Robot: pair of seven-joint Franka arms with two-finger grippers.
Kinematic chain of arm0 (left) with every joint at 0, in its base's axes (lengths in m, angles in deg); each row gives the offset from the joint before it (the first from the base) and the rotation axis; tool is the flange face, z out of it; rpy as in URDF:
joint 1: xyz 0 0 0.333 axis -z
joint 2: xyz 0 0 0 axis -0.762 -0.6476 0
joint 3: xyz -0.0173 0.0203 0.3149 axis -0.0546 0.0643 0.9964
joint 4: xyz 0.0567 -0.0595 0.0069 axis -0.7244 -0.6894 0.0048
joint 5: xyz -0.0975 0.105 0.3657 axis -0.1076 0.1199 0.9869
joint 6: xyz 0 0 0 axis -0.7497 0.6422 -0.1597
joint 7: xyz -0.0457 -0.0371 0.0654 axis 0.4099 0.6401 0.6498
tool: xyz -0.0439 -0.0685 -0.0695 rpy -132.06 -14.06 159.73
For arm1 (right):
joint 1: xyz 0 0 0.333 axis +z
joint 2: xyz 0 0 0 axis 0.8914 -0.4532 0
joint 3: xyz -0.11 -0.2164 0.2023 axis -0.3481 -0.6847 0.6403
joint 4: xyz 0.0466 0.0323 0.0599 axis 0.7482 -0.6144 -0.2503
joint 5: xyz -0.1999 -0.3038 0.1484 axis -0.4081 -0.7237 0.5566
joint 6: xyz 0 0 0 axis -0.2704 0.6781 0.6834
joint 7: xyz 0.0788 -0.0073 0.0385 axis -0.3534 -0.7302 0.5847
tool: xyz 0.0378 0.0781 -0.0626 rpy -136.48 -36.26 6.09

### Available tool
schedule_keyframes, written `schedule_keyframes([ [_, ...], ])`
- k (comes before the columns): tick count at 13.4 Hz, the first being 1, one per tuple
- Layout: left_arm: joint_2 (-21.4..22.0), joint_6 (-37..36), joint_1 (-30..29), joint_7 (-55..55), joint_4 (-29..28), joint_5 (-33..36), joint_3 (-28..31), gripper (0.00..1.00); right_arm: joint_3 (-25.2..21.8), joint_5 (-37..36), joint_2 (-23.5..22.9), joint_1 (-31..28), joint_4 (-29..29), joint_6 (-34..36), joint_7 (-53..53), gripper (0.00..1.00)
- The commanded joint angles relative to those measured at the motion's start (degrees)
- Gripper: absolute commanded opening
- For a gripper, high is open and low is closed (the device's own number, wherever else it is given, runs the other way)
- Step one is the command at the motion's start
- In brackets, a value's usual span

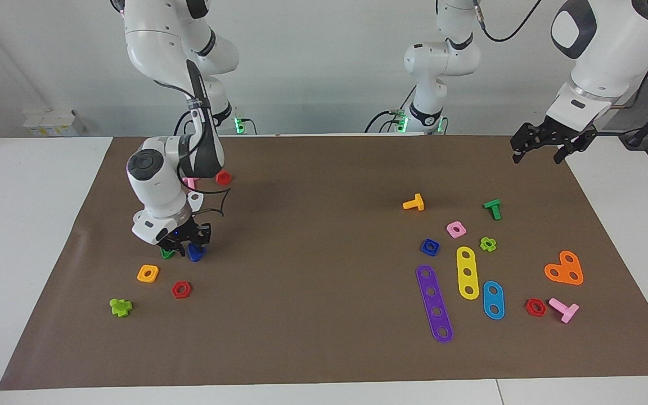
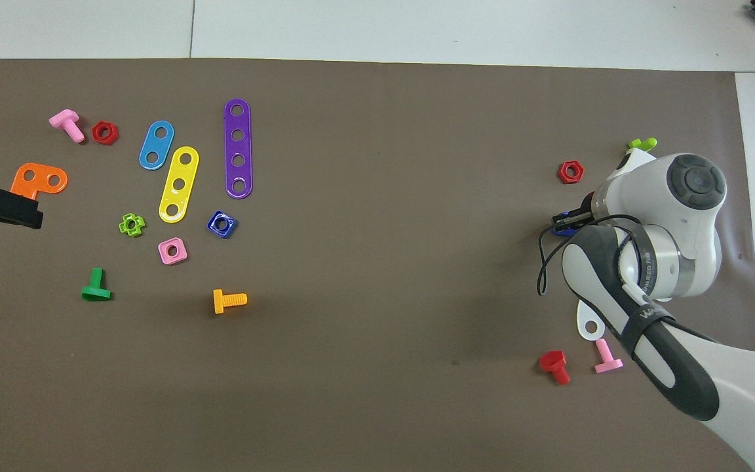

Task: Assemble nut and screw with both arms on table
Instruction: 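Lower the right gripper and grasp the blue nut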

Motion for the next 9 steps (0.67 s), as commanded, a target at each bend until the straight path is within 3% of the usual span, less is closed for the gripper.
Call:
schedule_keyframes([
  [1,1.8,1.1,-0.4,-0.2,-2.1,0.1,-0.2,1.0,0.2,1.2,0.7,-0.6,-1.0,0.5,1.9,0.47],
  [5,1.8,1.1,-0.4,-0.2,-2.1,0.1,-0.3,1.0,0.2,1.2,0.7,-0.6,-1.1,0.6,1.8,0.41],
  [6,1.8,1.1,-0.4,-0.2,-2.1,0.1,-0.3,1.0,0.2,1.2,0.8,-0.6,-1.1,0.7,1.9,0.32],
  [7,1.8,1.1,-0.4,-0.2,-2.1,0.1,-0.2,1.0,0.2,1.1,0.8,-0.6,-1.1,0.9,2.0,0.12],
  [8,1.8,1.1,-0.4,-0.2,-2.1,0.1,-0.3,1.0,0.2,1.1,0.8,-0.3,-1.1,1.0,2.0,0.0],
  [9,1.8,1.1,-0.4,-0.2,-2.1,0.1,-0.2,1.0,0.2,1.2,0.8,-0.2,-1.0,1.1,2.0,0.0],
])
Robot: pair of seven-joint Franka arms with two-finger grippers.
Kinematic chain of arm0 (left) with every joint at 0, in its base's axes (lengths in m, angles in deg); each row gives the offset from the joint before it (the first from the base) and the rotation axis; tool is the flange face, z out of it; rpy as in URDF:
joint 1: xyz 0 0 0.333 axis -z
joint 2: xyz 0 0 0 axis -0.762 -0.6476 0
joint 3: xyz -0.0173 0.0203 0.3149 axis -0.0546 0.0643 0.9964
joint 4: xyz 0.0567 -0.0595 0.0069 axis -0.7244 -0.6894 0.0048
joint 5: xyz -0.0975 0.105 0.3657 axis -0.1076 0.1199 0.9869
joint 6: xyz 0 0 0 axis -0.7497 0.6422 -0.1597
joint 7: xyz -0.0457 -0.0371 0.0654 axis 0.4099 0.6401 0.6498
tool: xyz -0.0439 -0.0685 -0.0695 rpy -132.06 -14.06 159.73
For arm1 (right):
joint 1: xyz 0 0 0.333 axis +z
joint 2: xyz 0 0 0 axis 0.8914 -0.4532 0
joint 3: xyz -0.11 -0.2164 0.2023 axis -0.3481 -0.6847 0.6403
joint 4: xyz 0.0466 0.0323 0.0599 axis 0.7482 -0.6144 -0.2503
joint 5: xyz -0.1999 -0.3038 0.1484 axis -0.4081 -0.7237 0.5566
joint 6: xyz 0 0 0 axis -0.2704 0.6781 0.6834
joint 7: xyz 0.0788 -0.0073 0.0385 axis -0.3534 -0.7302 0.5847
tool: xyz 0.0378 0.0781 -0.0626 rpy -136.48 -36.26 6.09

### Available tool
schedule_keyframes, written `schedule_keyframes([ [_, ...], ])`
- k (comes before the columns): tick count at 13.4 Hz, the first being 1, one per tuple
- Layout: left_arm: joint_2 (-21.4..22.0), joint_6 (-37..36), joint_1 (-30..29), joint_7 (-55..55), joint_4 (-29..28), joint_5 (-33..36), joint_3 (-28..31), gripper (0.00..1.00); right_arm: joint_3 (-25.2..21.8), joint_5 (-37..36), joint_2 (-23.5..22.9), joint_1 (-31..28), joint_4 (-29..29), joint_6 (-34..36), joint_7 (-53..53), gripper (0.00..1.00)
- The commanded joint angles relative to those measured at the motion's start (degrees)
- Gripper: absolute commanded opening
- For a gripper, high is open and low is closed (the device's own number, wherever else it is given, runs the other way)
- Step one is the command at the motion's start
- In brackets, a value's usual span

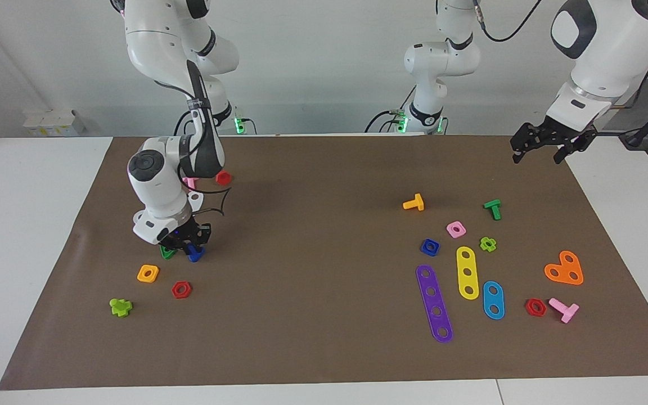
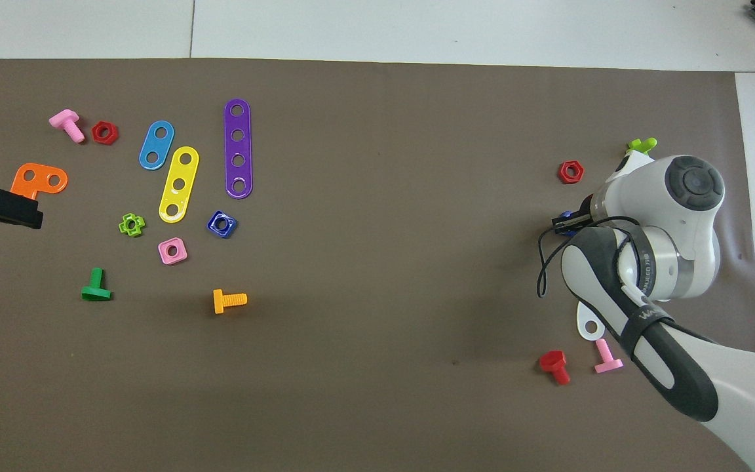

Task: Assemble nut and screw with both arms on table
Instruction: 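Lower the right gripper and grasp the blue nut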

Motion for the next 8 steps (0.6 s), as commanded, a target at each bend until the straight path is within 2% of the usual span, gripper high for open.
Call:
schedule_keyframes([
  [1,1.8,1.1,-0.4,-0.2,-2.1,0.1,-0.2,1.0,0.2,1.1,0.4,-0.3,-0.3,0.9,2.1,0.0],
  [3,1.8,1.1,-0.4,-0.2,-2.1,0.1,-0.2,1.0,0.2,1.1,0.8,-0.3,0.7,2.1,1.9,0.0],
  [5,1.8,1.1,-0.4,-0.2,-2.1,0.1,-0.3,1.0,0.6,1.2,1.9,-0.1,5.6,8.2,0.8,0.0],
  [8,1.8,1.1,-0.4,-0.2,-2.1,0.1,-0.3,1.0,4.8,0.9,3.3,0.1,13.7,16.6,-7.4,0.0],
])
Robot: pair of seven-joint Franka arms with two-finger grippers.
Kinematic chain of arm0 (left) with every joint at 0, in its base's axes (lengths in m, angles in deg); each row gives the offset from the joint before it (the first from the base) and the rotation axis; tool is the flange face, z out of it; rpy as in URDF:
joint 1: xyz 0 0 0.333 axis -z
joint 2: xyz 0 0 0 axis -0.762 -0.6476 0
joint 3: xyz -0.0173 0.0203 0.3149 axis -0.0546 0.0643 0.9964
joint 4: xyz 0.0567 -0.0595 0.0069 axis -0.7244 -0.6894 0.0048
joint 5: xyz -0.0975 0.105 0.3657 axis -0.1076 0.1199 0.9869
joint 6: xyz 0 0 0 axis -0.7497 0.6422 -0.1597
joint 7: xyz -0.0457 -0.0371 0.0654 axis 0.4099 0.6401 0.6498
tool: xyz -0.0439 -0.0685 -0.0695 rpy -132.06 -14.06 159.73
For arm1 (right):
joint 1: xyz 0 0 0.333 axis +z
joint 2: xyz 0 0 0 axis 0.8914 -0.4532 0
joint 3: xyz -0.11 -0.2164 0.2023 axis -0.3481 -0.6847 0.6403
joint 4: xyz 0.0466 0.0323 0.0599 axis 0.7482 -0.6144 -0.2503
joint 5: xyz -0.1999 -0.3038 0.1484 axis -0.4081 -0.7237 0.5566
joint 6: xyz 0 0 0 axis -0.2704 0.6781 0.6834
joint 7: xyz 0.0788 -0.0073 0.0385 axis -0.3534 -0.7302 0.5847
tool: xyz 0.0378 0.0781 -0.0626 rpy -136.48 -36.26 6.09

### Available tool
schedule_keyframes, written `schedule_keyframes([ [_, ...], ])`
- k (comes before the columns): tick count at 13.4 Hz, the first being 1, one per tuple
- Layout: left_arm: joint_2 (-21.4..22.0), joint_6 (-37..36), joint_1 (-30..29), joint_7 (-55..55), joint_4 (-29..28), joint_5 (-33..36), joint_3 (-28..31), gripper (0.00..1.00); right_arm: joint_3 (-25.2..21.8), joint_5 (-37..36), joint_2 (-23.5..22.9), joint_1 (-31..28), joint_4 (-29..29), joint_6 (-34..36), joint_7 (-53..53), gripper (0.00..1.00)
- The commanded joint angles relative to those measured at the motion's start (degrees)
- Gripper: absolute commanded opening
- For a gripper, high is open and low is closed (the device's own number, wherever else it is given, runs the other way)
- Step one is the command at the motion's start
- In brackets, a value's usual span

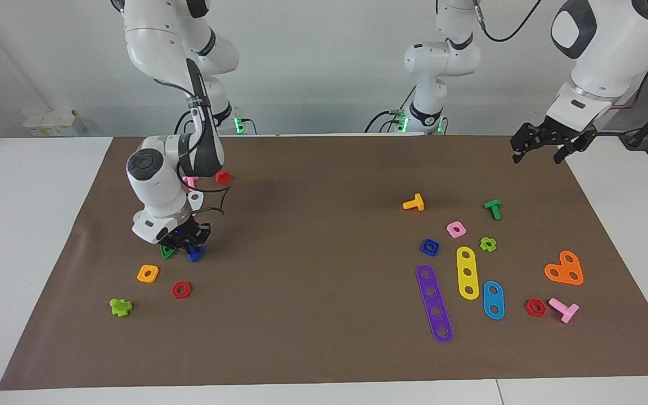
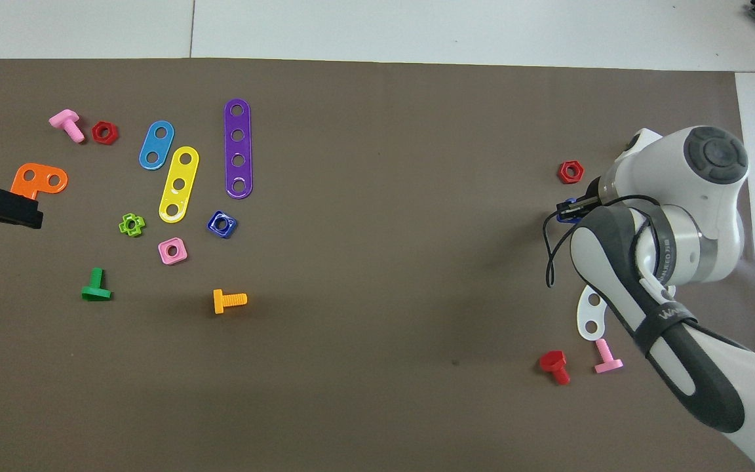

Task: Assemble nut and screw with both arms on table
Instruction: 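Carry the blue nut with the right gripper toward the table center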

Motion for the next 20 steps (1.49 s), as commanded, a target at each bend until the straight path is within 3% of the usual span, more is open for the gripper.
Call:
schedule_keyframes([
  [1,1.8,1.1,-0.4,-0.2,-2.1,0.1,-0.2,1.0,3.8,0.3,0.5,1.2,6.6,5.7,-8.1,0.0],
  [5,1.8,1.1,-0.4,-0.2,-2.1,0.1,-0.3,1.0,3.9,-0.2,-1.0,10.0,7.5,-2.8,-19.8,0.0],
  [8,1.8,1.1,-0.4,-0.2,-2.1,0.1,-0.3,1.0,3.8,-0.5,-4.6,18.7,9.3,-5.5,-27.1,0.0],
  [12,1.8,1.1,-0.4,-0.2,-2.1,0.1,-0.2,1.0,3.9,-0.5,-6.4,22.9,8.3,-9.6,-29.3,0.0],
  [15,1.8,1.1,-0.4,-0.2,-2.1,0.1,-0.3,1.0,3.9,-0.6,-9.4,25.1,6.2,-17.3,-25.3,0.0],
  [20,1.9,1.2,0.5,-0.1,-2.1,0.1,-0.4,1.0,3.9,-0.5,-10.1,25.0,2.2,-18.6,-5.7,0.0],
])
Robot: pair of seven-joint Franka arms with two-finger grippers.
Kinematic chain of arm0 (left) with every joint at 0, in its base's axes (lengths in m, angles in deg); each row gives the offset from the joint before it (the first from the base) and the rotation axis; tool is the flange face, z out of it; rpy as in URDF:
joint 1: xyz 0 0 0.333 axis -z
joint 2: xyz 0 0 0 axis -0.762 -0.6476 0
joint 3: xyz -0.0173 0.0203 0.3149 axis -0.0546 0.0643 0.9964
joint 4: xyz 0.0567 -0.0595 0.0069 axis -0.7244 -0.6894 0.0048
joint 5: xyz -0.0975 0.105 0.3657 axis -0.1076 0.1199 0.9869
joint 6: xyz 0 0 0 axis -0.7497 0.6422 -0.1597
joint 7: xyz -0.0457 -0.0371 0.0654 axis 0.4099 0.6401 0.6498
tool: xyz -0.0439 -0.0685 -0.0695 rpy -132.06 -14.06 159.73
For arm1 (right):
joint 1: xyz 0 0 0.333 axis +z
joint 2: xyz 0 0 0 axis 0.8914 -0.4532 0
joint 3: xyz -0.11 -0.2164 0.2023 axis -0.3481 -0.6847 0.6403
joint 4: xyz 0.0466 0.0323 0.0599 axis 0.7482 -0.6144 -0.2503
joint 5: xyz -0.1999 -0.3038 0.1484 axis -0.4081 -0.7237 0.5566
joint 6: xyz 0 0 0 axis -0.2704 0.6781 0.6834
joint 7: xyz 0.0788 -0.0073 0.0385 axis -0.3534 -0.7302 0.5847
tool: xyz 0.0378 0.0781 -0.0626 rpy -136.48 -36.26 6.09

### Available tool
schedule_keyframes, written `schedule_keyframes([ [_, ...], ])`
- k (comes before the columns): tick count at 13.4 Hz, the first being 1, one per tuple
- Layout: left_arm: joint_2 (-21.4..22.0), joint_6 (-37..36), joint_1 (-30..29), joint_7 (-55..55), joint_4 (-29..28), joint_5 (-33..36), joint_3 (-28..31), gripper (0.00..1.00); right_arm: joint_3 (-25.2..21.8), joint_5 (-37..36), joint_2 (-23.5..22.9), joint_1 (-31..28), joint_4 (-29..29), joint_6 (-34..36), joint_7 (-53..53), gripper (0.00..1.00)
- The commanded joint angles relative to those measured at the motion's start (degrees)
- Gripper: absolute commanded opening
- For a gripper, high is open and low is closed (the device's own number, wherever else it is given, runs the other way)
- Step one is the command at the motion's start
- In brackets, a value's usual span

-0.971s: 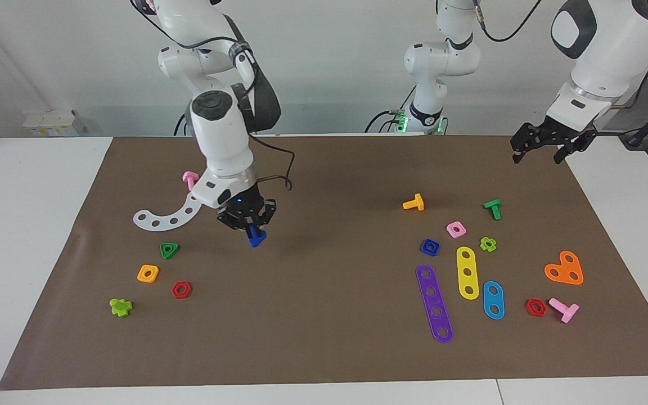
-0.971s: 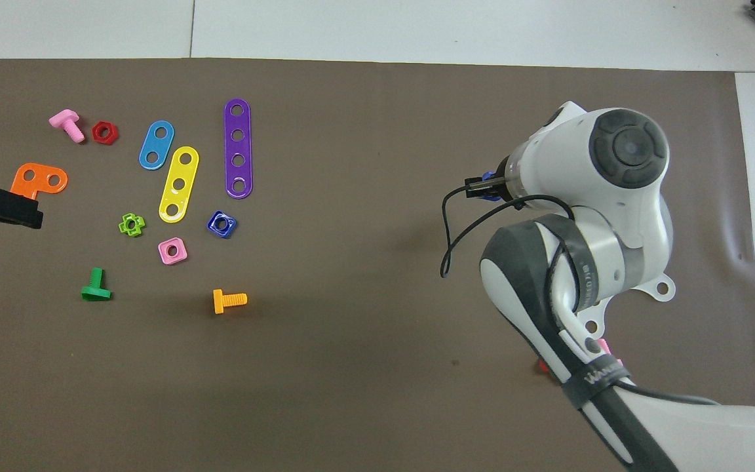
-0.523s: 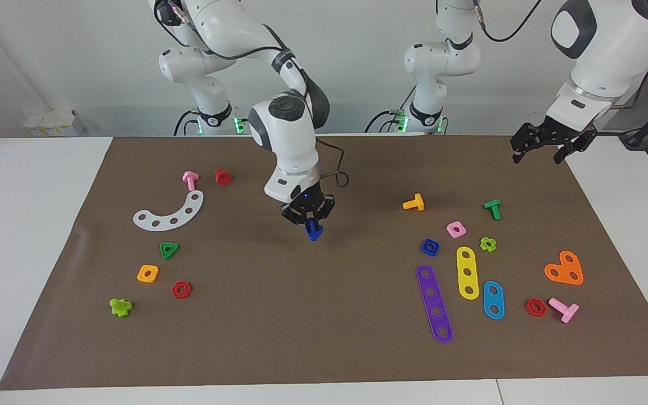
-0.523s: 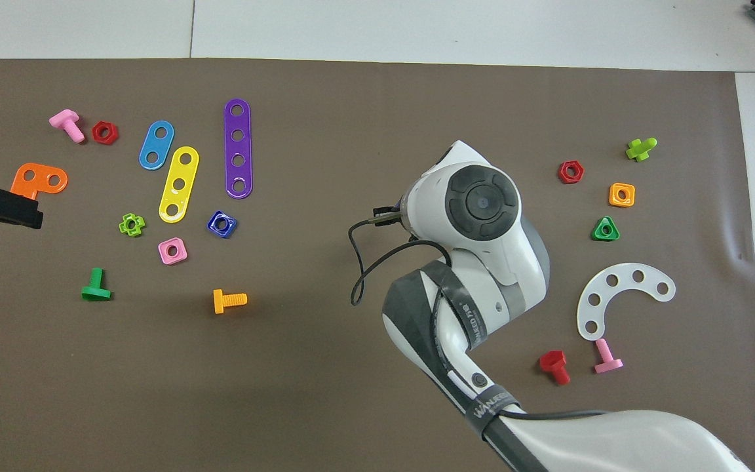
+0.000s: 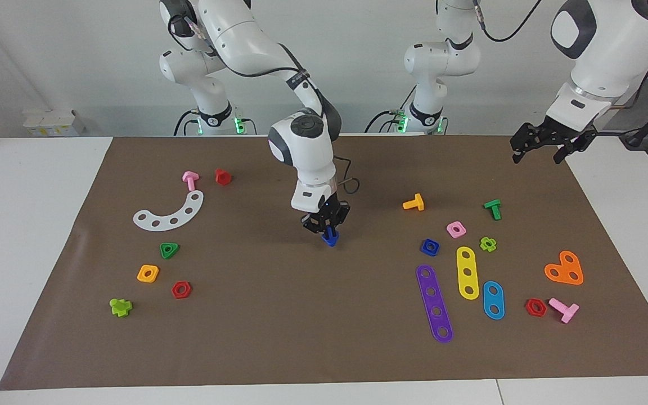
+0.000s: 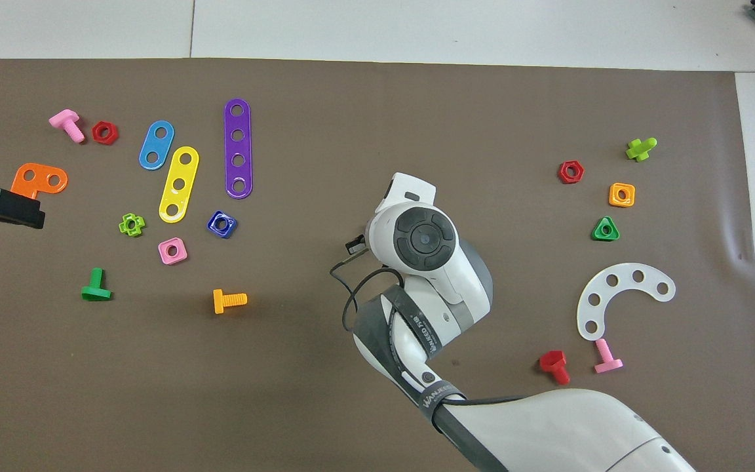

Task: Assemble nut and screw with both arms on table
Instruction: 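Carry the blue nut with the right gripper toward the table center, then release the blue nut while the left gripper reaches the square nut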

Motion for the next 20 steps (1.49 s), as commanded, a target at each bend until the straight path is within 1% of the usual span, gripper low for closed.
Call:
schedule_keyframes([
  [1,1.9,1.2,0.4,0.1,-2.1,0.1,-0.2,1.0,0.2,-0.3,1.2,0.0,-1.7,-1.0,4.9,0.0],
  [3,1.9,1.2,0.5,-0.2,-1.9,0.1,-0.6,1.0,0.2,-0.4,1.1,0.1,-1.7,-2.4,5.6,0.0],
  [5,1.9,2.2,0.5,-0.8,-2.1,0.1,-0.7,1.0,0.2,-0.4,-0.5,0.5,-1.7,-8.2,7.3,0.0],
  [6,1.9,2.7,1.1,-0.8,-2.5,0.1,-0.8,1.0,0.2,-0.3,-1.0,0.5,-1.7,-9.6,8.2,0.0],
  [8,1.9,3.3,2.1,-0.7,-2.8,-0.1,-0.9,1.0,0.2,-0.4,-1.4,0.5,-1.7,-9.8,8.3,0.0],
  [9,1.8,3.5,3.1,-0.6,-2.8,-1.5,-0.9,1.0,0.2,-0.4,-1.5,0.6,-1.7,-9.8,8.3,0.01],
  [10,1.2,4.1,3.1,-0.6,-2.8,-3.2,-0.9,1.0,0.2,-0.3,-1.5,0.5,-1.7,-9.8,8.0,0.43],
  [11,0.6,4.5,3.6,-0.5,-2.8,-3.4,-0.9,1.0,0.2,-0.3,-1.4,0.7,-1.5,-9.8,8.0,0.99],
  [13,-1.3,6.6,5.3,-0.5,-2.8,-4.3,-0.9,1.0,0.2,-0.3,0.2,0.4,-1.3,-8.3,8.0,1.0],
  [15,-3.9,10.2,7.1,-0.1,-3.3,-5.1,-0.8,1.0,-0.3,0.0,4.9,-0.4,-1.0,-2.6,7.3,1.0],
  [16,-4.8,13.6,8.5,0.1,-4.9,-5.1,-0.7,1.0,-0.4,0.0,7.9,-1.9,-1.0,1.6,7.2,1.0],
  [18,-5.3,22.8,9.1,0.1,-10.7,-5.1,-0.8,1.0,-0.3,0.7,13.0,-7.1,-0.2,9.3,7.0,1.0],
  [20,-7.5,27.4,10.0,-0.1,-12.0,-5.1,-0.9,1.0,-0.5,0.7,17.4,-12.2,0.1,15.1,6.2,1.0],
])
